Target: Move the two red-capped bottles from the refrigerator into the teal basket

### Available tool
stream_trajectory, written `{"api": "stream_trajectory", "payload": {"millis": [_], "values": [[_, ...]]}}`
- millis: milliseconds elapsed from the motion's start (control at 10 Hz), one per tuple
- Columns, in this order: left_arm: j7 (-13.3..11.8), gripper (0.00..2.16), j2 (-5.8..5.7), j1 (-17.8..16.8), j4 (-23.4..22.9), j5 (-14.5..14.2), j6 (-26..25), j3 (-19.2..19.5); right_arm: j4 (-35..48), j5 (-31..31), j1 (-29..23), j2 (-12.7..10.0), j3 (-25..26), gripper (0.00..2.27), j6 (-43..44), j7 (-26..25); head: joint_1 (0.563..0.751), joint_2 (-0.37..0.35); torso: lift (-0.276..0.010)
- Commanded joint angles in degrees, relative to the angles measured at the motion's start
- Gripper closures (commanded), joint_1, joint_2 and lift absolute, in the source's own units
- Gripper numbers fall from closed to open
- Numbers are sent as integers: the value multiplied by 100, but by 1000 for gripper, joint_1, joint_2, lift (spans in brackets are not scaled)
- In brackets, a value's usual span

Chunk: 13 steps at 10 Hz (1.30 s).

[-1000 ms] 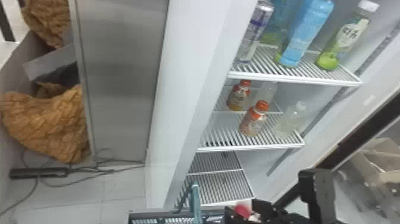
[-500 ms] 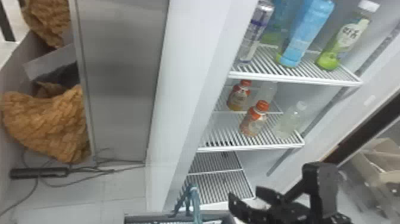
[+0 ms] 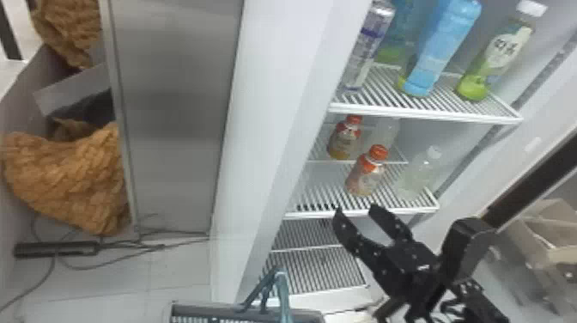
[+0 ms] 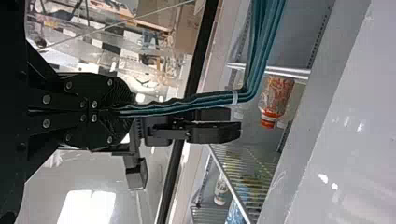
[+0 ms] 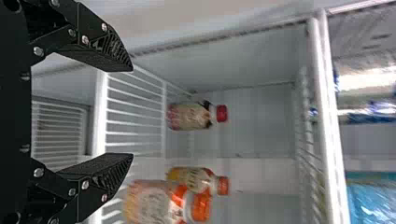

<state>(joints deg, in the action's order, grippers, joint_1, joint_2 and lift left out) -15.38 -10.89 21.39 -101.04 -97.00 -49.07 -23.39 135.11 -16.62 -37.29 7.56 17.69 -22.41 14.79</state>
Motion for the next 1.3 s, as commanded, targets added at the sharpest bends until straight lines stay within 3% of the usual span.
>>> {"api": "stream_trajectory", "payload": {"millis": [0, 300, 700, 1200], "values": [[0, 1154, -1, -16, 0, 0, 0, -14, -566, 131, 312, 0, -10, 401, 666, 15, 695, -350, -224], [0, 1154, -9, -44, 14, -35, 0, -37, -1719, 314, 1043, 71, -170, 404, 1637, 165, 695, -350, -224], [0, 1154, -9, -72, 42, -46, 0, -71, -2971, 303, 1971, 202, -604, 435, 2101, 174, 695, -350, -224], [0, 1154, -27, -128, 57, -92, 28, -128, -4251, 360, 3125, 317, -1027, 136, 2368, 174, 695, -350, -224]]}}
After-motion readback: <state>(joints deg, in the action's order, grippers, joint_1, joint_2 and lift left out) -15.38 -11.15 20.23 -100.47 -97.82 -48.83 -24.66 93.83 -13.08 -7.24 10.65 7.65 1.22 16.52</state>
